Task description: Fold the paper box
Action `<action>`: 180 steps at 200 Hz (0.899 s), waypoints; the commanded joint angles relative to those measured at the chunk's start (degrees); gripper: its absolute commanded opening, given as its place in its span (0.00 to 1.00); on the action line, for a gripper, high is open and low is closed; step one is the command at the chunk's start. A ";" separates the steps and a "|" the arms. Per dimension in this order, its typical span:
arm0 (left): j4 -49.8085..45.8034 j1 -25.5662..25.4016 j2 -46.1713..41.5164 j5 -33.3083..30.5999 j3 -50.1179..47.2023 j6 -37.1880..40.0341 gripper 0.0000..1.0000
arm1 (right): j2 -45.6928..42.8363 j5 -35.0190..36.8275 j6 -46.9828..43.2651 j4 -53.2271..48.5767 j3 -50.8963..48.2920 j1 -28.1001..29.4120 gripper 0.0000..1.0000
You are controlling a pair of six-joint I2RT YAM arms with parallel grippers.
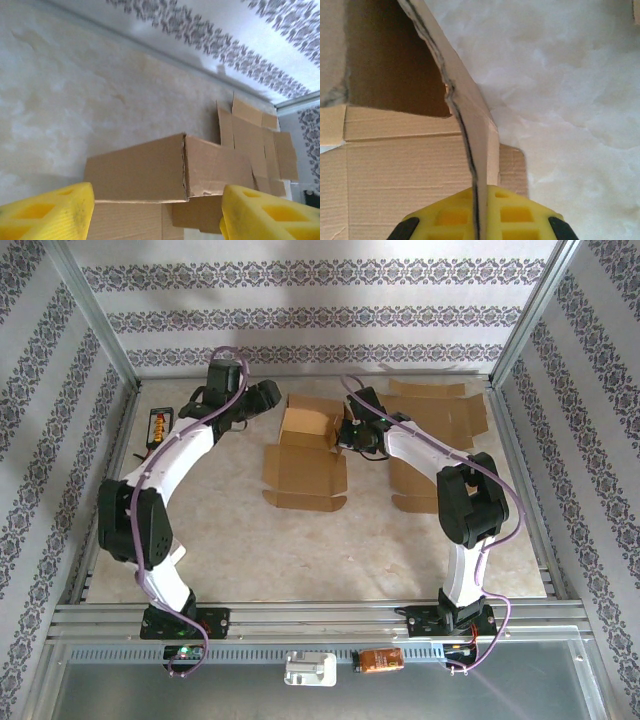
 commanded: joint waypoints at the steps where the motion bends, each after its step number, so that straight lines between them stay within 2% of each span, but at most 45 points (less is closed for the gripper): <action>1: 1.19 0.40 2.99 9.94 0.75 1.87 0.77 | 1.09 1.27 -1.64 -4.94 0.95 0.95 0.00; 22: 4.78 0.45 6.11 14.05 2.08 0.82 0.79 | 1.05 1.60 -2.50 -5.45 1.47 1.21 0.00; 35: 6.34 0.50 7.50 14.18 2.01 -0.01 0.77 | 0.94 1.62 -2.91 -5.73 1.57 1.37 0.00; 62: 7.19 0.80 10.10 12.08 1.92 -1.17 0.66 | 0.85 1.62 -3.79 -6.00 2.14 1.87 0.00; 98: 11.57 0.81 11.57 14.58 0.22 -4.25 0.54 | 1.86 0.50 -4.79 -6.05 3.65 2.89 0.00; 126: 14.29 0.80 11.49 15.75 -2.29 -6.65 0.53 | 3.69 -1.48 -2.63 -3.41 6.05 2.76 0.23; 150: 14.26 0.84 11.18 14.38 -2.88 -6.33 0.52 | 2.40 -4.21 -2.81 -2.44 6.66 1.67 0.30; 180: 12.27 0.83 11.61 13.40 -1.33 -4.16 0.53 | -5.67 -6.42 -7.59 -0.08 0.02 0.33 0.48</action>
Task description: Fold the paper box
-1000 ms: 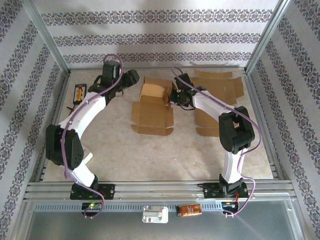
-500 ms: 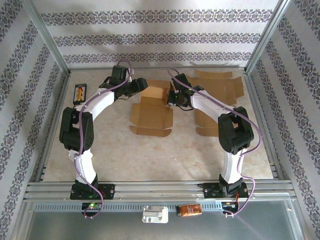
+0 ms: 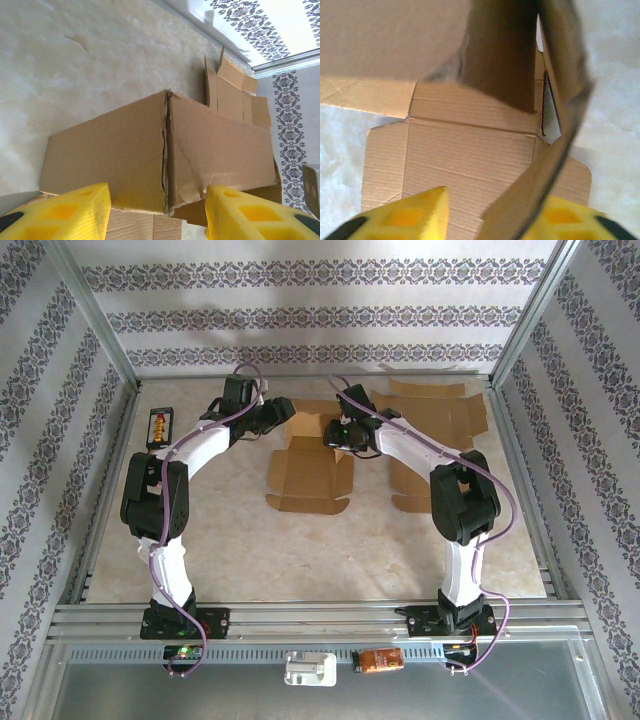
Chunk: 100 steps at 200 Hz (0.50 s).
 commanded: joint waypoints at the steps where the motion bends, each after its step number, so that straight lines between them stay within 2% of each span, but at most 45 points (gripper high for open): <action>1: 0.64 0.44 1.01 -0.31 1.03 1.15 0.52 | -7.28 -3.58 -3.95 1.81 -3.77 -1.41 0.49; 34: 0.06 0.12 1.35 -0.25 2.01 1.98 0.52 | -16.53 -13.13 -9.23 4.29 -10.70 -4.89 0.61; 56: -0.44 -0.13 1.46 -0.17 2.47 2.49 0.52 | -20.45 -13.51 -15.24 5.71 -14.34 -8.69 0.73; 81: -0.64 -0.36 1.52 -0.31 2.53 2.95 0.52 | -18.20 -13.29 -30.14 9.97 -17.26 -12.50 0.70; 100: -0.68 -0.41 1.56 -0.18 2.56 3.01 0.52 | -12.85 -14.03 -41.55 7.85 -14.08 -12.79 0.68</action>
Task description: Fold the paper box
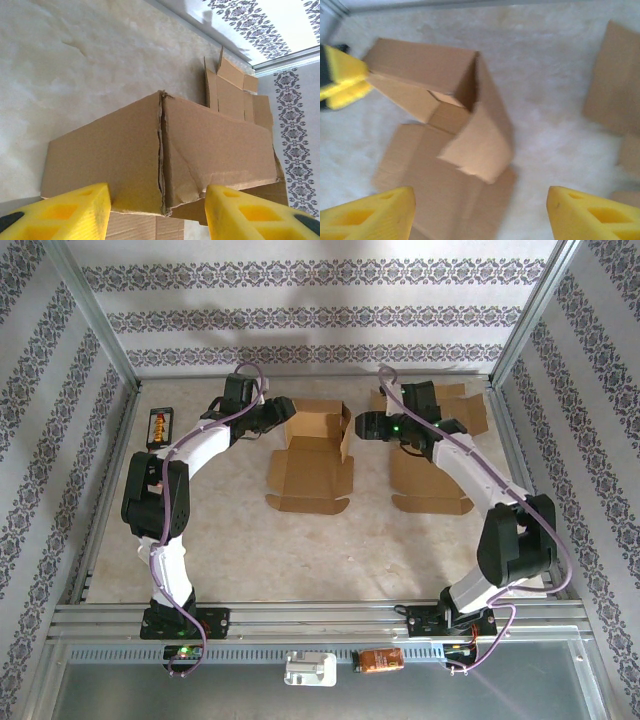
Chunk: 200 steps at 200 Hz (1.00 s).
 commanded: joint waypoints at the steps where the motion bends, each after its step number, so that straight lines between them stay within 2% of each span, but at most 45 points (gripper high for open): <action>1: -0.61 -0.30 1.08 -0.04 1.88 1.49 0.52 | 6.74 -2.09 -18.70 -0.15 0.96 -0.22 0.68; 33: -1.16 -0.30 1.10 0.24 2.29 1.81 0.52 | 14.90 -5.24 -28.71 -2.51 7.82 0.38 0.65; 62: -1.90 -0.29 1.04 0.42 2.84 2.43 0.52 | 18.55 -4.58 -34.48 -2.81 10.90 1.93 0.64; 107: -1.86 -0.71 1.78 1.78 3.72 2.58 0.52 | 22.39 -0.36 -39.12 -1.90 14.38 3.86 0.55; 176: -1.88 -1.26 1.81 2.30 4.61 3.48 0.52 | 25.68 -4.06 -42.19 -3.18 18.81 4.55 0.53; 200: -0.76 -1.25 0.65 1.38 3.64 4.22 0.52 | 26.74 -1.81 -42.68 -2.36 19.62 4.46 0.42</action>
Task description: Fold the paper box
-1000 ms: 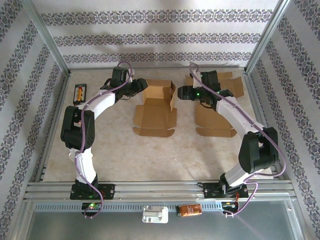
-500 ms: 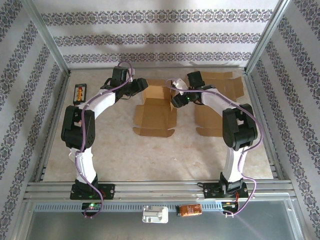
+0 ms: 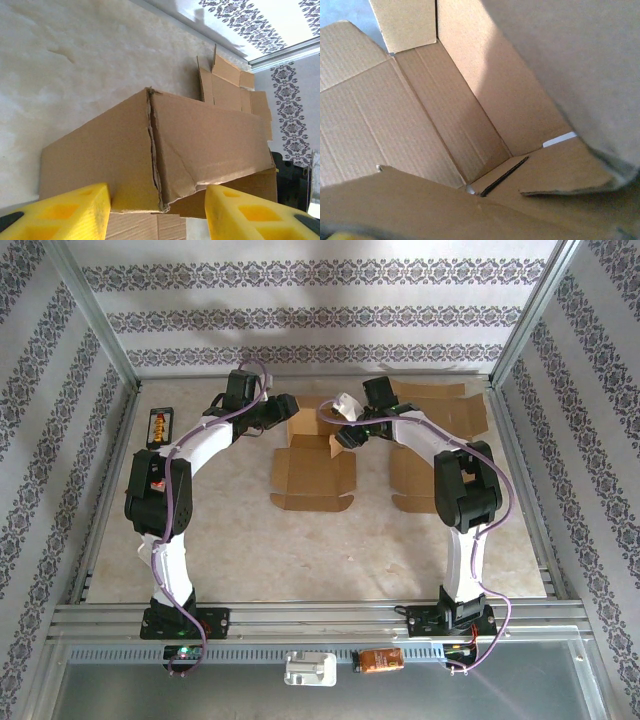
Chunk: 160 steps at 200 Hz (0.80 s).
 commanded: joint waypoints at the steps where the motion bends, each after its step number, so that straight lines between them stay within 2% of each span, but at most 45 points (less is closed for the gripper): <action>1: 0.39 -0.78 -0.90 0.63 0.64 2.00 0.52 | 1.68 0.13 -2.09 -0.03 2.29 0.37 0.42; 42: 0.46 -0.74 -0.78 0.74 0.54 1.95 0.54 | 3.30 4.96 -3.55 3.51 3.54 0.66 0.33; 48: 0.68 -0.76 -0.76 0.79 0.43 1.85 0.53 | 3.72 5.03 -3.03 3.58 4.22 0.64 0.34; 61: 1.07 -0.78 -0.86 0.83 0.12 1.68 0.54 | 4.88 6.17 -1.89 3.68 5.81 0.88 0.43; 81: 1.10 -0.78 -0.85 1.27 -0.02 1.59 0.53 | 6.42 7.70 -1.28 4.12 7.43 1.17 0.44; 101: 1.12 -0.78 -0.82 1.70 0.09 1.76 0.53 | 7.58 7.92 -0.60 5.29 8.40 1.25 0.39; 136: 2.96 -0.70 -0.86 3.00 -0.63 0.71 0.54 | 9.53 3.48 0.49 5.73 10.62 1.16 0.29; 160: 6.25 -0.36 -2.21 3.52 -2.35 -1.10 0.67 | 10.83 -0.07 2.63 5.79 12.00 0.99 0.17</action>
